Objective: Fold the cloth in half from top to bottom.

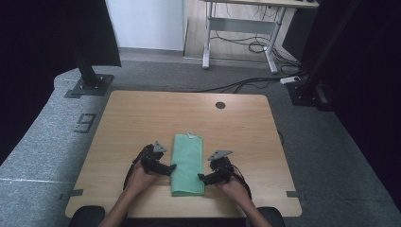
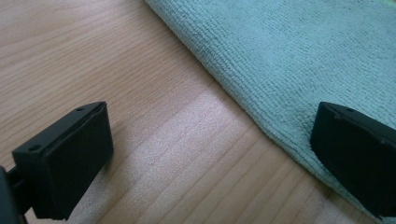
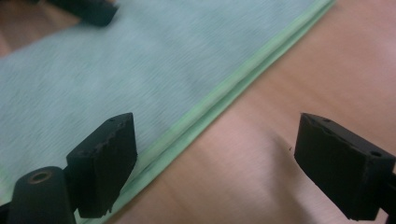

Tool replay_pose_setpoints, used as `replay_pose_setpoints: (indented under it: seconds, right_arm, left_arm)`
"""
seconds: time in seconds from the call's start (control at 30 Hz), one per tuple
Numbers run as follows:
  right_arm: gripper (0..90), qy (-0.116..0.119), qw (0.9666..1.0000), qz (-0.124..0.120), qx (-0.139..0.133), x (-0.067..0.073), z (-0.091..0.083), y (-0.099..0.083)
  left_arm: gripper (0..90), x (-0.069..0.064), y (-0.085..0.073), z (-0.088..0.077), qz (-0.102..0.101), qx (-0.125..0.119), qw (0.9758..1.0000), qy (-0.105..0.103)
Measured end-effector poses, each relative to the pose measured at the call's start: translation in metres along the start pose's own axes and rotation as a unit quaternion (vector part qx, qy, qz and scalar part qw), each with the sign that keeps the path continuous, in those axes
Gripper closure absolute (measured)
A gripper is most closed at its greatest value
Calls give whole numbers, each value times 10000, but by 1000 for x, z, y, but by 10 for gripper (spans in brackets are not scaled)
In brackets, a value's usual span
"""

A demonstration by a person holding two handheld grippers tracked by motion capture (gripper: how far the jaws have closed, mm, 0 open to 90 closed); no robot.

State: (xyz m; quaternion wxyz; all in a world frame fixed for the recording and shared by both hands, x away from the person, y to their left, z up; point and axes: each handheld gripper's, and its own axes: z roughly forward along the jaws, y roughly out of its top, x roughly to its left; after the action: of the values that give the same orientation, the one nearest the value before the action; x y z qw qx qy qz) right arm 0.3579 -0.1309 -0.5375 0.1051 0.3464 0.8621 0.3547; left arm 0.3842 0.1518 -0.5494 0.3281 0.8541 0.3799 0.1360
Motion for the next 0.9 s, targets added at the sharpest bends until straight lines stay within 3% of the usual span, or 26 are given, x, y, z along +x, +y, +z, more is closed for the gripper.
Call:
replay_pose_setpoints:
  seconds: [0.17, 0.33, 0.47, 0.73, 0.9]
  right_arm:
    - [131, -148, 9998, 43, -110, -17, 1, 18]
    - [132, -131, 9999, 38, -90, -28, 9, 32]
    - [184, -153, 9998, 76, -108, -37, 17, 41]
    - [390, -243, 9996, 94, -137, -51, 27, 66]
    - [531, -310, 9995, 42, -19, -60, 39, 81]
  left_arm:
    - [0, 0, 0, 0, 5, 11, 10000, 2]
    - [0, 0, 0, 0, 7, 17, 10000, 5]
    - [0, 0, 0, 0, -9, 7, 10000, 7]
    - [0, 0, 0, 0, -9, 5, 10000, 9]
    - [0, 0, 0, 0, -13, 5, 10000, 9]
